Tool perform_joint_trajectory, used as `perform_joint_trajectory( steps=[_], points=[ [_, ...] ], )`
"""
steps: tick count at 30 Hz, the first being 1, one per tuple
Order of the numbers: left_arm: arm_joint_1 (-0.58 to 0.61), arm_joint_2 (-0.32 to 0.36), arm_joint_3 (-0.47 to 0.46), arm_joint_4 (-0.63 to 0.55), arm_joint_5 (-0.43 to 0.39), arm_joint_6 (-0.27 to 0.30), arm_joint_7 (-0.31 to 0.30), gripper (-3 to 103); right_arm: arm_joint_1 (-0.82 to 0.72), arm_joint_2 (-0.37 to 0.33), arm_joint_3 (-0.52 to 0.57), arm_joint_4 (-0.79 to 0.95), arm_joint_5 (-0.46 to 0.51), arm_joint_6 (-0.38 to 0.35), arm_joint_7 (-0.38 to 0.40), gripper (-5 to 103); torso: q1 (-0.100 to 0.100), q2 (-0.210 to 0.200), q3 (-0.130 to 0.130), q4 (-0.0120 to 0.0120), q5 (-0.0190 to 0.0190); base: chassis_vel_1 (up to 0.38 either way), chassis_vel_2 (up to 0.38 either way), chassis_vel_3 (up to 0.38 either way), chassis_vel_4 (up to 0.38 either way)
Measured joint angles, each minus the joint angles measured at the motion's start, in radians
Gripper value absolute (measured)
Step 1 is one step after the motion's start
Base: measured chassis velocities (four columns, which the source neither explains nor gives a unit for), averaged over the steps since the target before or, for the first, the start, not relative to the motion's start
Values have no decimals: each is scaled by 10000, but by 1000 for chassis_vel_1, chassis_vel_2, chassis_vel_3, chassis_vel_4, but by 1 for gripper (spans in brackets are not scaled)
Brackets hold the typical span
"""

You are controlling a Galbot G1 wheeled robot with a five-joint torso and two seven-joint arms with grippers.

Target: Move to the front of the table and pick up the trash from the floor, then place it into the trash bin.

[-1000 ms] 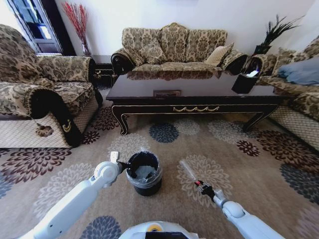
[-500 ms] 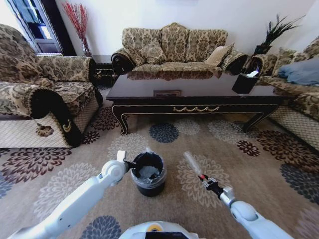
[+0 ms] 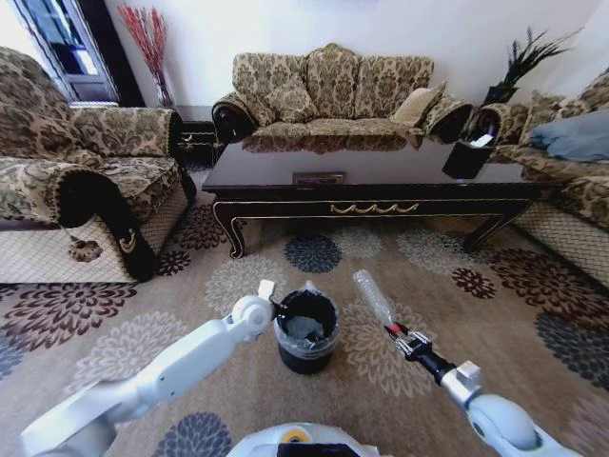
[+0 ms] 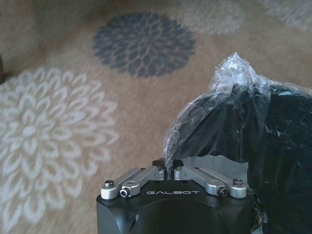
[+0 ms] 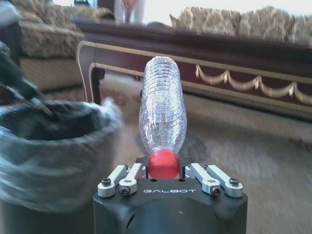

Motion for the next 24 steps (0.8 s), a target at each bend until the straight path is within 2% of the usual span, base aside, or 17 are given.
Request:
perform_joint_trajectory(
  steps=[6,11,15,19,24],
  points=[
    [-682,-492,380,267,-319,0,-155,3,-577,170,516,1363,13,-75,0,30,0,0,0,1,0,0,0,0,0],
    [-1110,-808,691,281,-583,0,-282,3,-721,291,553,2551,-13,-491,100,30,0,0,0,3,-1,0,0,0,0],
    [-1370,-1124,978,306,-716,2,-387,3,-463,329,-30,3284,-170,-932,280,30,0,0,0,3,-1,0,0,0,0],
    [-1519,-1368,1155,262,-842,2,-498,3,-16,325,-654,3263,-382,-1142,489,30,0,0,0,4,0,0,0,0,0],
    [-1638,-1488,1383,116,-998,2,-545,3,194,384,-896,3012,-438,-1216,597,30,0,0,0,0,0,0,0,0,0]
  ],
)
